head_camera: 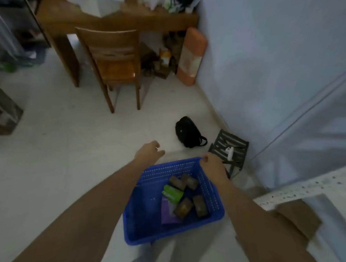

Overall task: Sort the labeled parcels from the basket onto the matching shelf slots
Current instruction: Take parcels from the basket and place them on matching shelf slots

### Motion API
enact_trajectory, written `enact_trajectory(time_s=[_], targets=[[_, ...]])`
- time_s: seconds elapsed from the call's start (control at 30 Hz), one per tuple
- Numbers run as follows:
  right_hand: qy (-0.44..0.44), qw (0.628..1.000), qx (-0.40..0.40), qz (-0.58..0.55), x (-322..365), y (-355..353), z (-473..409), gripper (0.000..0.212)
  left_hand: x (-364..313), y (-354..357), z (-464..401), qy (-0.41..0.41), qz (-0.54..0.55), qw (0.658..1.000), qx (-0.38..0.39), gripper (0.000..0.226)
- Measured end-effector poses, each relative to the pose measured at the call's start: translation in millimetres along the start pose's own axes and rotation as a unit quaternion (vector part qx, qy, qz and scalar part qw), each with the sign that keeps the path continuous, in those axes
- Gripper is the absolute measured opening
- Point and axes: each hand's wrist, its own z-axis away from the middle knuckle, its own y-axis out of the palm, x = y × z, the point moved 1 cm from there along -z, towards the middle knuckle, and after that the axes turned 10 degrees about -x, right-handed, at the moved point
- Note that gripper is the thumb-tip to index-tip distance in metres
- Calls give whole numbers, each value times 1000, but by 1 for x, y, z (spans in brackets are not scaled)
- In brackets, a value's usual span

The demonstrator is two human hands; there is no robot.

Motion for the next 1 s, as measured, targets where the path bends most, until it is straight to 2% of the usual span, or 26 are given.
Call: enact_trajectory(time_s=[0.23, 0.37, 0.47, 0.87, 1.0], targets=[[12, 995, 101, 19, -3, 117, -34, 22, 92, 48, -44, -75, -15, 996, 45, 42], [31, 992, 120, 31, -31, 167, -72, 26, 121, 96, -69, -80, -36, 994, 69, 42], [51, 990, 128, 8, -61, 201, -101, 18, 138, 137, -95, -106, -21, 992, 71, 43], [137, 964, 225, 36, -270, 343, -184, 24, 247, 366, -164, -253, 71, 960, 96, 47], [164, 956, 235, 59, -334, 387, -200, 28, 288, 434, -165, -285, 91, 946, 123, 37]])
